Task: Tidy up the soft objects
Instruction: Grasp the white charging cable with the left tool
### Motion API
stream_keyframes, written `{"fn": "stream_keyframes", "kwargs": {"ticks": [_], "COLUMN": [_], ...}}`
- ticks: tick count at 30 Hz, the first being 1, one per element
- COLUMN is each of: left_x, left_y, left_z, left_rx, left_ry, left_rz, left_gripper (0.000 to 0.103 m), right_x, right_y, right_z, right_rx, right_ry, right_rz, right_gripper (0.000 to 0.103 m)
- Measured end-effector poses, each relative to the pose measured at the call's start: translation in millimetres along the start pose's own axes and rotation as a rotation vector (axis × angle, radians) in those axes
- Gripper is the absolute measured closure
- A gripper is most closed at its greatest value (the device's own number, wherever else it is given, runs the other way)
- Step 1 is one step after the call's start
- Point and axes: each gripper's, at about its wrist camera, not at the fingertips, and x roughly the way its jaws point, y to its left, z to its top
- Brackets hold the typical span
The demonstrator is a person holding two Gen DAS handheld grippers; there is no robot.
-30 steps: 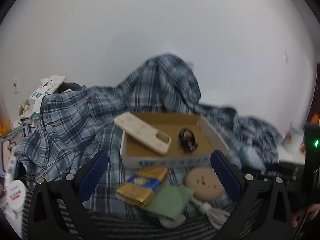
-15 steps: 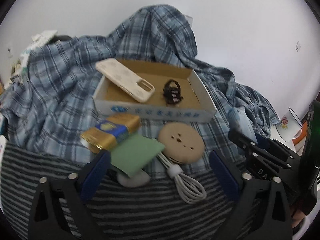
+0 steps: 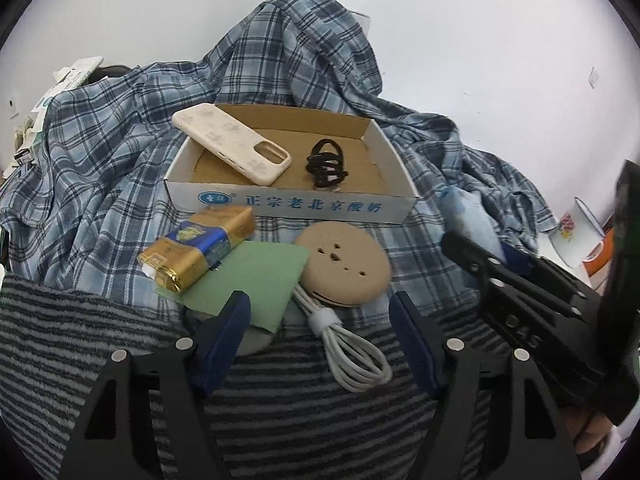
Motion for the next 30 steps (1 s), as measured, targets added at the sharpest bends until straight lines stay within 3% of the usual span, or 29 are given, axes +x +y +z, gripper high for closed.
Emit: {"fn": "stream_keyframes", "kwargs": {"ticks": [8,10,15,19,22,24,27,30], "left_x": [-3,1,19,31,34,34,27,15], "left_y": [-14,-16,-15,-17,-19,-19,-21,-25], "left_z": [-8,-10,-13,-19,-22,-23,-24,-25], "left_rx": [0.002,0.003,-0.003,0.011,0.026,0.031,0.045,0.08], "left_ry": [0.03,0.058,0.109,0.152,0.144,0.137,0.108,0.051], "left_rz": [-0.068,-0.087,-0.018,-0.01,0.001,-0.006,-0.028,-0.003], "left_gripper": [0.052,0.052,0.052,0.052,0.052,0.064,0.067,0.079], "right_x": [0,0,0,0,0,0,0,1], "right_y": [0,0,-1,0,0,0,-1,-1], "right_z": [0,0,0,0,0,0,0,0], "right_rx": [0.0,0.002,0.002,0.001,-0.002,-0.001,0.001,0.003], "right_ry": [0.0,-0.001,-0.003,-0.002,-0.002,-0.001,0.002,0.004], "right_rz": [0.0,-0.001,0.0,0.001,0.0,0.0,0.001,0.001], "right_gripper": [0.065,0.065,0.065,0.065,0.065,0.065,0.065,0.065]}}
